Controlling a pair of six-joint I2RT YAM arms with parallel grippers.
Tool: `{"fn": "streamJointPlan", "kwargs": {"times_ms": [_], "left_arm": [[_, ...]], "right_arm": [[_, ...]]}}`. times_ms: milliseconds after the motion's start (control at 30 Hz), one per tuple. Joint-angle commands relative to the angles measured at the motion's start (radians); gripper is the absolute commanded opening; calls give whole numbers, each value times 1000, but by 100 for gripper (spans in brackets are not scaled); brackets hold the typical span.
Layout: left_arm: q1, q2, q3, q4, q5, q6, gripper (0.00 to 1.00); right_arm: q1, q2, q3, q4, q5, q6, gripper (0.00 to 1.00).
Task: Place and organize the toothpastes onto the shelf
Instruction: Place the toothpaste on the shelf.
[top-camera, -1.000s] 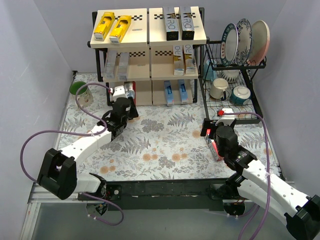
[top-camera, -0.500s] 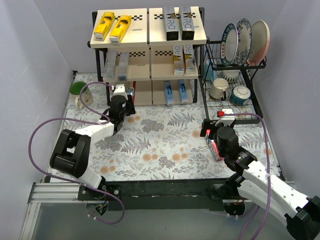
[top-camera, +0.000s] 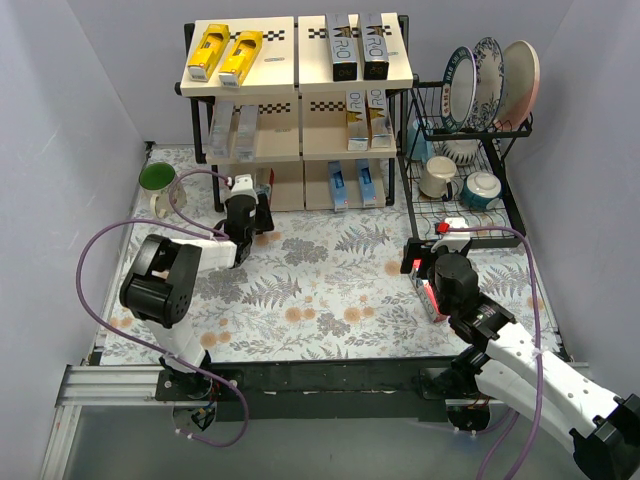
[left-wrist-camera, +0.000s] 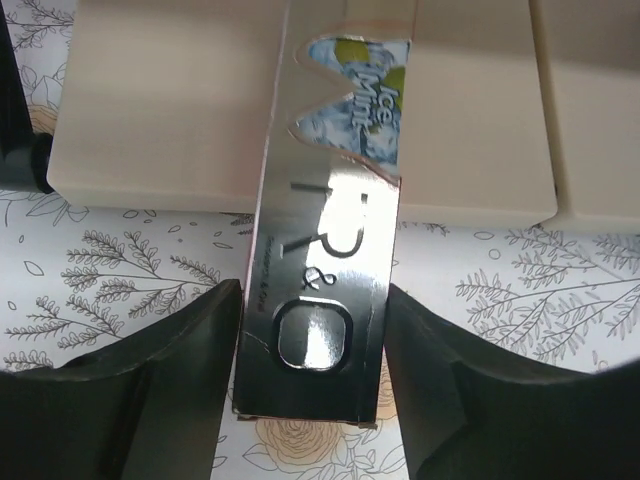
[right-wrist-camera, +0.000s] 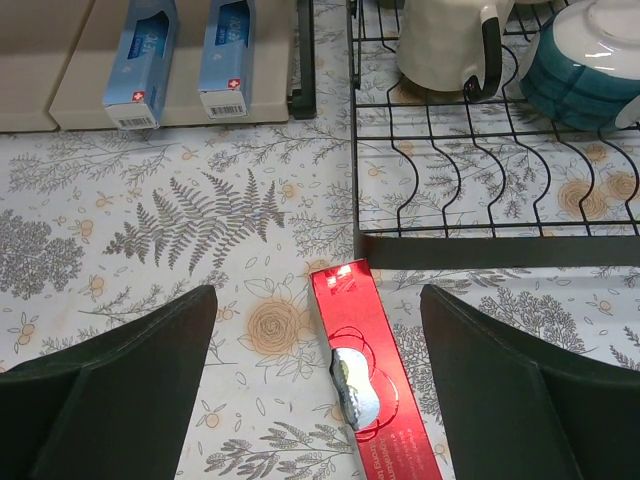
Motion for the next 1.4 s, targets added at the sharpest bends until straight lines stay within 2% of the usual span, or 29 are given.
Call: {"fn": "streamJointPlan", "kwargs": {"times_ms": [0,233,367,533,633,867,1133,1367], "left_arm": [[10,-22,24,68,-31,-20,58],[10,-88,-8,71,-49,-92,75],[8,-186,-54,47,-72,-231,85],[8,-360,-208,62,-87,-409,98],[8,-411,-308,117,-57,-481,98],[10,-467,-404,90,-25,-728,97],[10,-431,-422,50,0,-765,89],[12,-362,-376,-15,35,-873,82]], "right_arm": [[-5,-15,0,49,0,-16,91],[-5,-12,2,48,-10,-16,91],[-5,-17,0,46,-14,-16,91],[-5,-23,-3,48,-20,-15,91],[-5,-27,-6,49,-22,-12,91],[-5,-24,-9,54,-33,-10,91],[-5,-23,-10,53,-37,-9,91],[-5,-21,-13,57,-40,-6,91]]}}
